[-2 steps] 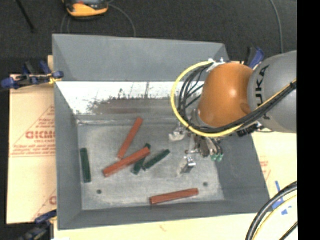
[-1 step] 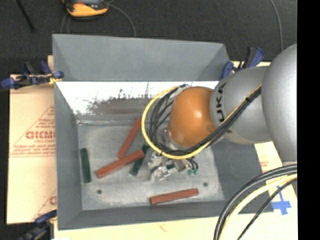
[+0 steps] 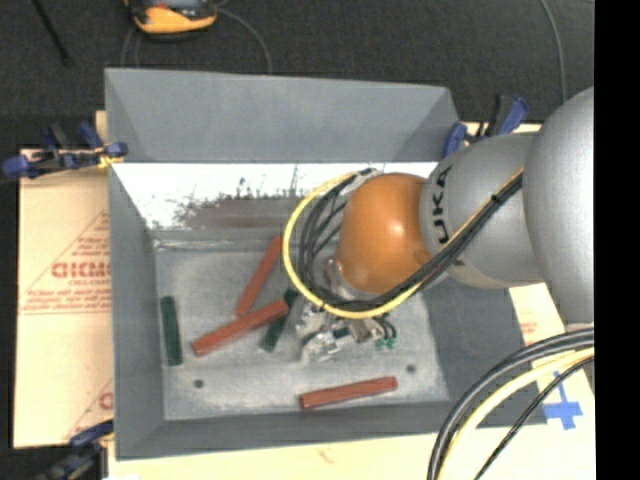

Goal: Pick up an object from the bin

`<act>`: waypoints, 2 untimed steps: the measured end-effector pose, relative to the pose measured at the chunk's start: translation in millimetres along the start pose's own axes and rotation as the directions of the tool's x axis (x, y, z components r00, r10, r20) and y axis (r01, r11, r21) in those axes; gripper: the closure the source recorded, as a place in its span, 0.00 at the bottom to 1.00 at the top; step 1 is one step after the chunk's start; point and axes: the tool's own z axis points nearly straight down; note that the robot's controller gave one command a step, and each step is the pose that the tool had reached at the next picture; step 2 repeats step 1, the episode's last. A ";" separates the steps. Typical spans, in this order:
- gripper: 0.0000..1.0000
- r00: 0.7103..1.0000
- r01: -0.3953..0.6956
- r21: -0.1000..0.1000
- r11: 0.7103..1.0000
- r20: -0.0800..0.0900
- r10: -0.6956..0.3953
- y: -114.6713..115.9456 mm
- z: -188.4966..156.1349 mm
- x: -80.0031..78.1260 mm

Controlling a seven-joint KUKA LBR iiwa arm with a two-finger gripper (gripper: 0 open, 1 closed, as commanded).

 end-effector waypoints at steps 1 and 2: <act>1.00 1.000 0.007 0.002 1.000 0.007 -0.007 -26.4 -162.3 26.6; 1.00 1.000 0.007 0.002 1.000 0.007 -0.007 -26.4 -162.3 26.6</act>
Offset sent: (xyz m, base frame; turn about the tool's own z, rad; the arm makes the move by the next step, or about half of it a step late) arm 0.0000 0.0000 0.0000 0.0000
